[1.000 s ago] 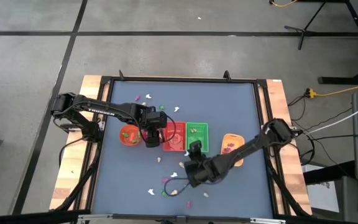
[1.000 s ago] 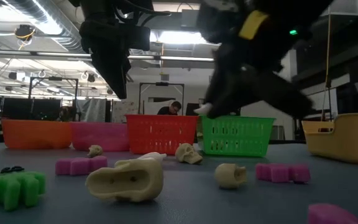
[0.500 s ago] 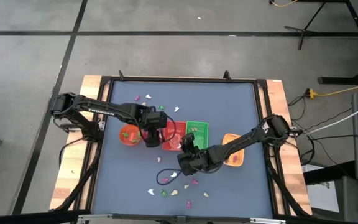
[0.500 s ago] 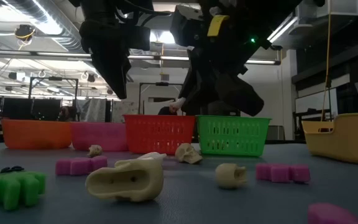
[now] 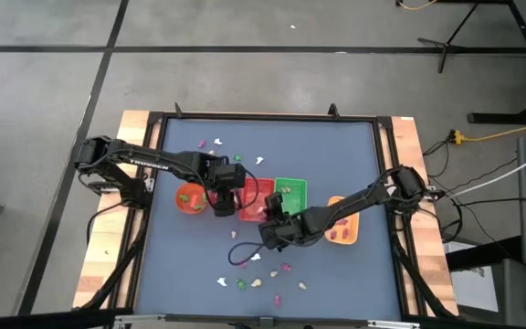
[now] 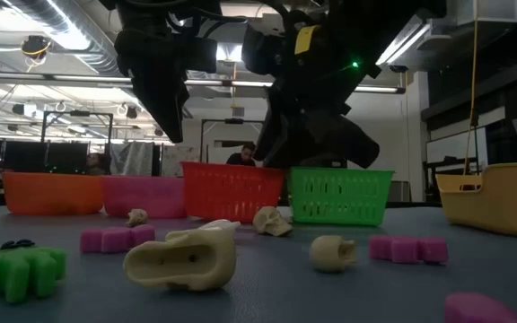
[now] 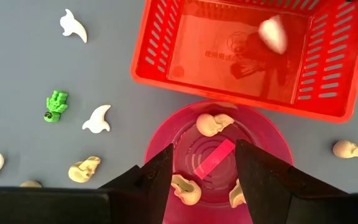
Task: Sort Halloween decoration
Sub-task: Put the white ghost toy into the red bin
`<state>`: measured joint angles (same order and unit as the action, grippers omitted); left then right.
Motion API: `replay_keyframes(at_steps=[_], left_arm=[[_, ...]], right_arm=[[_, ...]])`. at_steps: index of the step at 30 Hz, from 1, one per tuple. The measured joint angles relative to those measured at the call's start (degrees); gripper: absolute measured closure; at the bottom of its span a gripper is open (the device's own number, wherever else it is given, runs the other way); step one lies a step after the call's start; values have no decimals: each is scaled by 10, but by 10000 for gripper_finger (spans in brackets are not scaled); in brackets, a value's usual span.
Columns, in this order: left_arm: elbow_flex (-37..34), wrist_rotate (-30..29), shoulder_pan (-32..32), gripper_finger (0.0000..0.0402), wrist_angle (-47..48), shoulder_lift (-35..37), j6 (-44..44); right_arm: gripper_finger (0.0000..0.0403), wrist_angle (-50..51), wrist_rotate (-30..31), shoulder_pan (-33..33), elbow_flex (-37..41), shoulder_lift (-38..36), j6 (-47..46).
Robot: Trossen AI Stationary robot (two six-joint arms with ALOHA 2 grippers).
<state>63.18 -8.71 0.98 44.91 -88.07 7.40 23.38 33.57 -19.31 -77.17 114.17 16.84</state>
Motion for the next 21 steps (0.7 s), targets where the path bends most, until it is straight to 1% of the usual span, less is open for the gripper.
replay_keyframes(at_steps=[4, 7, 14, 18, 21], left_arm=[[0, 0, 0, 245, 0, 0, 0], [0, 0, 0, 245, 0, 0, 0], [0, 0, 3, 245, 0, 0, 0], [0, 0, 18, 245, 0, 0, -2], [0, 0, 38, 245, 0, 0, -11]], right_arm=[[233, 0, -1, 3, 0, 0, 0], [220, -2, 2, 2, 0, 0, 0], [220, -14, 4, 2, 0, -1, 1], [220, -13, 4, 2, -9, -2, 6], [221, -13, 4, 2, -27, -2, 30]])
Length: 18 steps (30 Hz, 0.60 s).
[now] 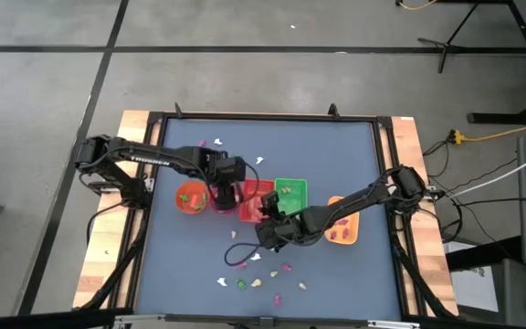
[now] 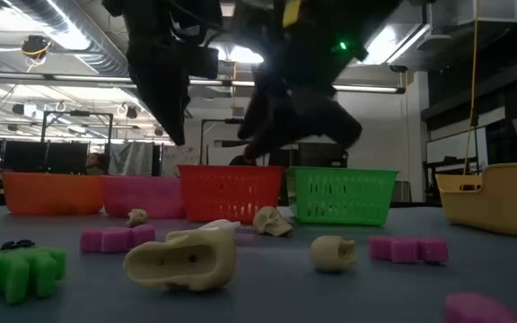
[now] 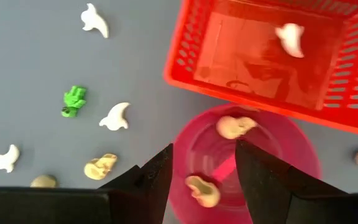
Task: Sort Halloween decoration
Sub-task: Put the white ghost toy into the red bin
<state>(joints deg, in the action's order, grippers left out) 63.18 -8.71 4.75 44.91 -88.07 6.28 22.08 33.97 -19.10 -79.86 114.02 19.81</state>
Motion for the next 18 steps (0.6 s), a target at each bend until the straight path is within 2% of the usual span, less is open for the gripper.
replay_keyframes(at_steps=[4, 7, 11, 18], left_arm=[[0, 0, 40, 245, 0, 0, -24], [0, 0, 79, 245, 0, 0, -38], [0, 0, 140, 245, -2, 0, -63], [0, 11, 248, 245, -28, 0, -173]], right_arm=[[221, 25, 0, 0, -38, 0, 17], [221, 81, 1, 0, -75, 0, 17], [221, 191, 1, 0, -125, 0, 9], [221, 403, 2, 0, -187, -5, -86]])
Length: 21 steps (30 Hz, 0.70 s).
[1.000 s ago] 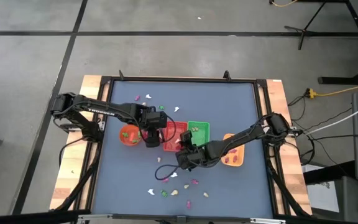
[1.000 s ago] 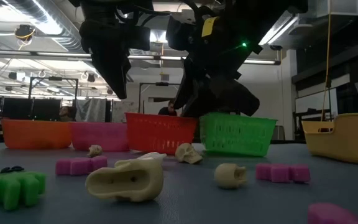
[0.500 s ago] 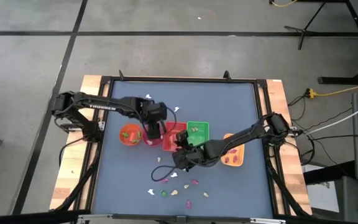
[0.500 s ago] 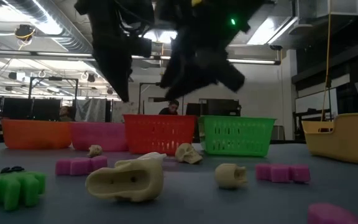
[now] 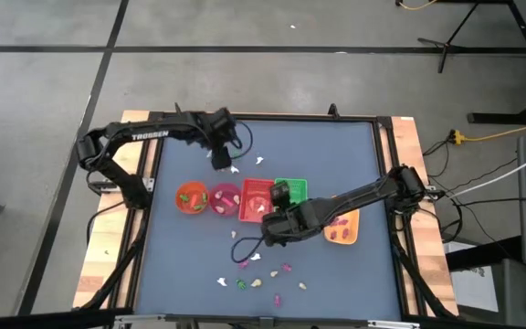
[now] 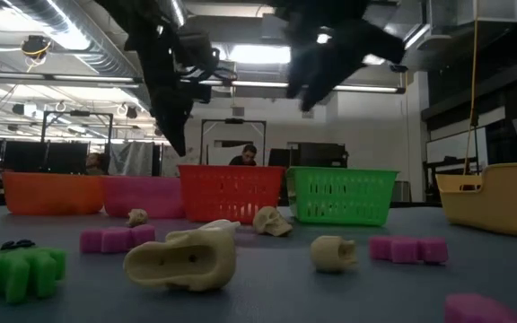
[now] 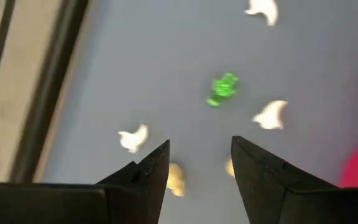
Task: Sort Halloween decoration
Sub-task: Put the white ghost toy into the red bin
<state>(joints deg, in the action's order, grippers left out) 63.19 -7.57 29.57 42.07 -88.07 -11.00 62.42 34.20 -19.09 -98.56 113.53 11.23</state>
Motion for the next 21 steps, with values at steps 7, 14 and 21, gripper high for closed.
replay_keyframes(at_steps=[7, 14, 21], left_arm=[[0, 92, 81, 245, -14, 0, -118], [0, 101, 120, 245, -19, 0, -158], [0, 104, 141, 245, -25, -8, -203]], right_arm=[[221, 150, 3, 0, 1, -46, -143], [221, 182, 28, 0, 62, -129, -215], [221, 166, 38, 0, 152, -212, -262]])
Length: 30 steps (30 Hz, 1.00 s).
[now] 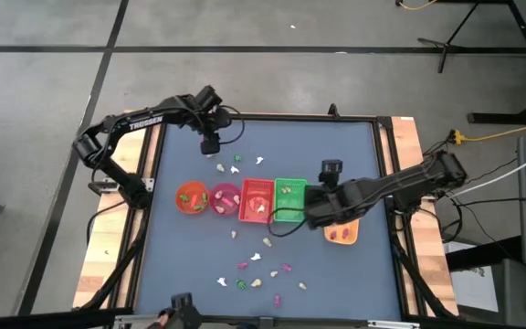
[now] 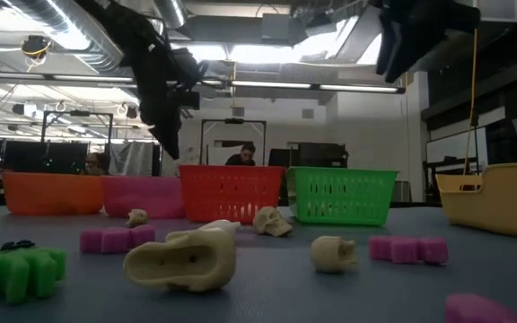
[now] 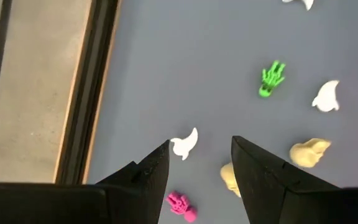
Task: Sort Halloween decoration
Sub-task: Put the white ghost toy into the red bin
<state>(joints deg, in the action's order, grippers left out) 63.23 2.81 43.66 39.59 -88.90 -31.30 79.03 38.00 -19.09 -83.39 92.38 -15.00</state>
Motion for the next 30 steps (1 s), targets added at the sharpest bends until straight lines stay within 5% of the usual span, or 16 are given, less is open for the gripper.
replay_keyframes(at_steps=[11, 30], left_arm=[[0, -2, 25, 245, -21, -84, -68], [0, -5, 40, 245, -54, -156, -80]], right_arm=[[221, -58, 0, 0, 105, -48, -28], [221, -92, -3, 0, 126, -48, -28]])
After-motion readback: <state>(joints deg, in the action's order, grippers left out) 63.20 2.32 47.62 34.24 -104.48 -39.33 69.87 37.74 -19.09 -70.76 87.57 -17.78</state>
